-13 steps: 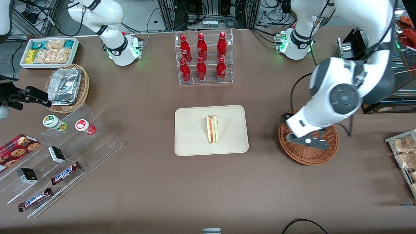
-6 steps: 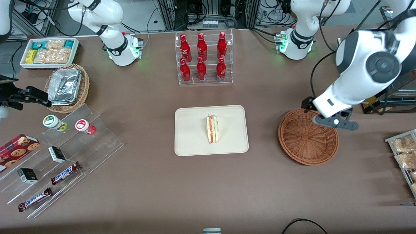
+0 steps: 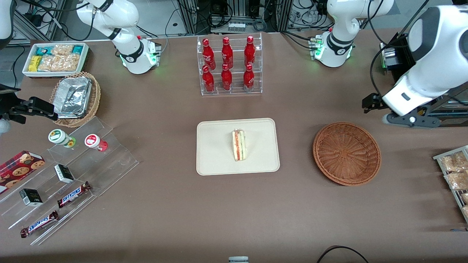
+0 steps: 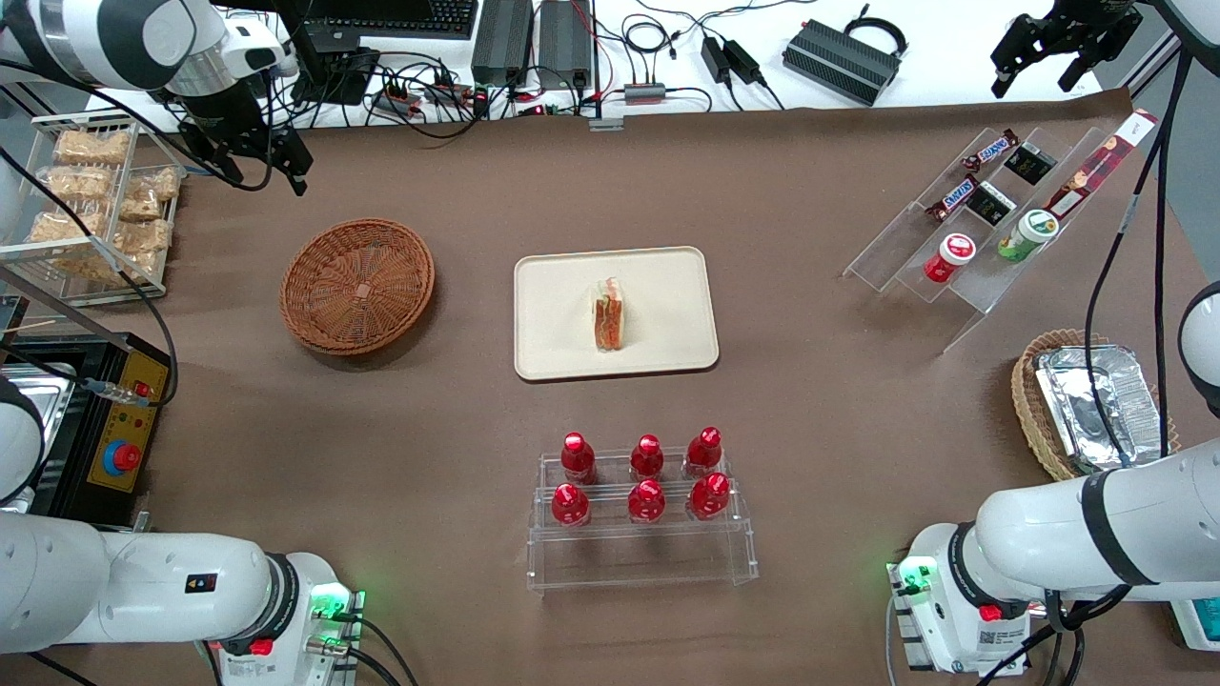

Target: Place sandwich from basket to tray

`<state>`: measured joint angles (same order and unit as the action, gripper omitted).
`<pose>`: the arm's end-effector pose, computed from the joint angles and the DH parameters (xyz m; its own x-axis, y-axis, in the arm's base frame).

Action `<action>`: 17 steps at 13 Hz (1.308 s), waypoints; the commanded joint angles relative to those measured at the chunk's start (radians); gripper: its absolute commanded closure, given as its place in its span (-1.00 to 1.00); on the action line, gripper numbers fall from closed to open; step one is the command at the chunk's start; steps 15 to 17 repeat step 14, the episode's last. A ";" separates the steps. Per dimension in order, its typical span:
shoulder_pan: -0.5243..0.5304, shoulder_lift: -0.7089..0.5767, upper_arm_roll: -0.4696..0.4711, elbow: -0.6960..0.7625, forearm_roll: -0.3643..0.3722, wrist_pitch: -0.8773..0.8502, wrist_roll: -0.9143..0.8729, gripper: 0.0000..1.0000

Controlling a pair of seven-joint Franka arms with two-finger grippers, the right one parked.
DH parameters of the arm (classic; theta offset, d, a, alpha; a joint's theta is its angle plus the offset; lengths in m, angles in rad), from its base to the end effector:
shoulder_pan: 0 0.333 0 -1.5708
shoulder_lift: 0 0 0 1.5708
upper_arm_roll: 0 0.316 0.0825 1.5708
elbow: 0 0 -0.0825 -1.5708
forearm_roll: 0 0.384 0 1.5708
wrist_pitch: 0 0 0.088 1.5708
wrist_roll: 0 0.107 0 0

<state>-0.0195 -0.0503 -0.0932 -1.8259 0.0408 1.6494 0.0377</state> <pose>0.5301 -0.0568 0.5382 0.9802 -0.1513 -0.1278 -0.1575 -0.9867 -0.0398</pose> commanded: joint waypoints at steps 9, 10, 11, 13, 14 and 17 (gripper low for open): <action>0.056 0.096 -0.037 0.323 -0.007 -0.244 0.008 -1.00; 0.033 0.098 -0.034 0.329 -0.004 -0.256 0.007 -1.00; 0.017 0.099 -0.017 0.344 -0.002 -0.272 0.007 -1.00; 0.015 0.096 0.000 0.341 -0.007 -0.281 0.011 -1.00; 0.019 0.096 -0.002 0.340 -0.007 -0.299 0.007 -1.00; 0.019 0.096 -0.002 0.340 -0.007 -0.299 0.007 -1.00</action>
